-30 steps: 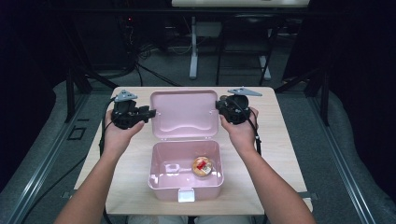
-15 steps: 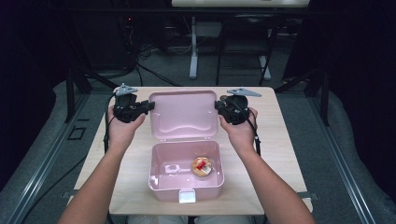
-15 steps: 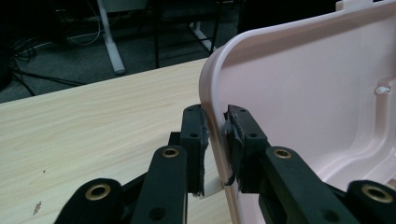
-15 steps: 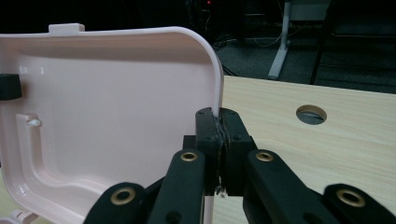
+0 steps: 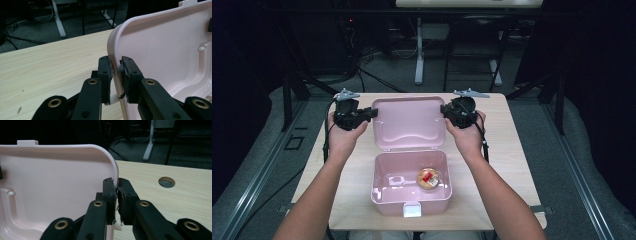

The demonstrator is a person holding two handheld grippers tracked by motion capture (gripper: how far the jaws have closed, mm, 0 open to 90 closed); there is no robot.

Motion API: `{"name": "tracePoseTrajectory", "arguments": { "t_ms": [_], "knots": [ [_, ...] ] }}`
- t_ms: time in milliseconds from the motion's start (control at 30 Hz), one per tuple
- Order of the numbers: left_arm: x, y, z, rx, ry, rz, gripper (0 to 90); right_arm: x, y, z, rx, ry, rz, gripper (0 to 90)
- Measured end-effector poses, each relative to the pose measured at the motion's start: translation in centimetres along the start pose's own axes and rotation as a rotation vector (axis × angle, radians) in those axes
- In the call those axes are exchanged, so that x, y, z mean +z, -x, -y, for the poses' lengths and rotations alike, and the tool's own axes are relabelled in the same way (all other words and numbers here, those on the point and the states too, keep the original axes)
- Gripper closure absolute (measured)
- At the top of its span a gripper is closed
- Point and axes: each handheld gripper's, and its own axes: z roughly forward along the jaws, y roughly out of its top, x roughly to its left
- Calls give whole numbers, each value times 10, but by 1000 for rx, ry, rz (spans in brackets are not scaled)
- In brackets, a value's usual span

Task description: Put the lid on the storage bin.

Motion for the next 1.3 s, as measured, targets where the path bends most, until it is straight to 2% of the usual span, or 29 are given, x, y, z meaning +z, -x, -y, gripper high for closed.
{"name": "tracePoseTrajectory", "arguments": {
  "t_ms": [367,500,733,933,1100,1300],
  "knots": [
    [-4,4,-6,10,37,3,799,-8,-2,-4,3,48,11,857],
    [-5,8,-7,35,53,-18,810,-14,-6,-4,-26,74,26,857],
    [-11,10,-10,51,81,-11,818,-22,-7,-5,-45,100,22,856],
    [-15,11,-11,62,94,-14,822,-28,-12,-5,-56,110,21,850],
    [-20,12,-7,67,96,3,820,-33,-13,-2,-61,98,16,847],
    [-24,10,-1,53,112,16,821,-38,-16,2,-63,96,2,835]
  ]
}}
